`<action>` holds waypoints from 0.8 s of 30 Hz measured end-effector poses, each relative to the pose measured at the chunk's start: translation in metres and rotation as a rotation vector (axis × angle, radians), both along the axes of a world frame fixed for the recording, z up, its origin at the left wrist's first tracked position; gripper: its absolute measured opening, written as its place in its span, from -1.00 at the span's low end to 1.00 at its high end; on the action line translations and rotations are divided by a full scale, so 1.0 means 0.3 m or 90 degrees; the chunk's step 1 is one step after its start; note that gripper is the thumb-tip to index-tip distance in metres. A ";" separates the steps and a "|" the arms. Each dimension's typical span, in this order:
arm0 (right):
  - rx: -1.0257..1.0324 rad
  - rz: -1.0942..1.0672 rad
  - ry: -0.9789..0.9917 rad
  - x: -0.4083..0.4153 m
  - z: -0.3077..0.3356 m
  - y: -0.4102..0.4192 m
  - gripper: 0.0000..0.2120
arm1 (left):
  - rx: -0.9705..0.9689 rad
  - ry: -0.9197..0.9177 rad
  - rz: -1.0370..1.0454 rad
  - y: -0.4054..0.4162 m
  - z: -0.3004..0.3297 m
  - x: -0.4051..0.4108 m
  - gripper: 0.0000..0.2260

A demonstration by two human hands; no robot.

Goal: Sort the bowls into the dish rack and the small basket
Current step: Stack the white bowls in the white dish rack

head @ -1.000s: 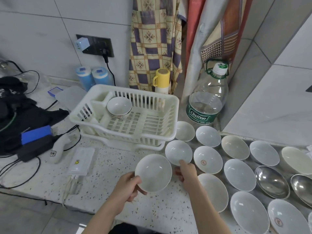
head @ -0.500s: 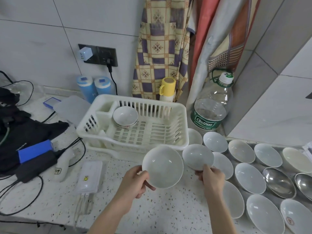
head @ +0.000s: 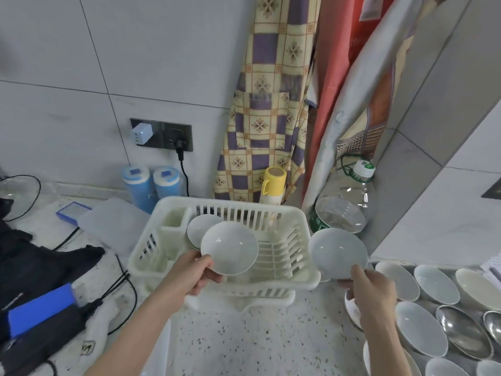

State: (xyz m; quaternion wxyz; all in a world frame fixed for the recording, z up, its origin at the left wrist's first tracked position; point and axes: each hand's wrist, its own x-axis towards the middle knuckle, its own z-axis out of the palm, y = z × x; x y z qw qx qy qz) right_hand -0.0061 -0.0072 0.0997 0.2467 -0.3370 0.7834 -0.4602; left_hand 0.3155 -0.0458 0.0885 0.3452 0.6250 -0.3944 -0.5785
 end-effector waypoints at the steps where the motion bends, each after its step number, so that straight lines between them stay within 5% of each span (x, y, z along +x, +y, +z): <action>1: -0.009 0.019 -0.034 0.028 -0.003 -0.018 -0.66 | 0.012 -0.023 -0.010 -0.030 -0.003 0.023 -0.80; 13: 0.042 0.146 -0.186 0.405 -0.106 -0.245 -0.81 | -0.078 -0.211 0.017 -0.314 -0.093 0.157 -0.79; 21: 0.031 0.112 -0.229 0.516 -0.167 -0.333 -0.82 | -0.121 -0.222 0.020 -0.391 -0.158 0.167 -0.90; 24: 0.031 0.103 -0.227 0.535 -0.183 -0.349 -0.82 | -0.144 -0.133 0.026 -0.392 -0.168 0.170 -0.64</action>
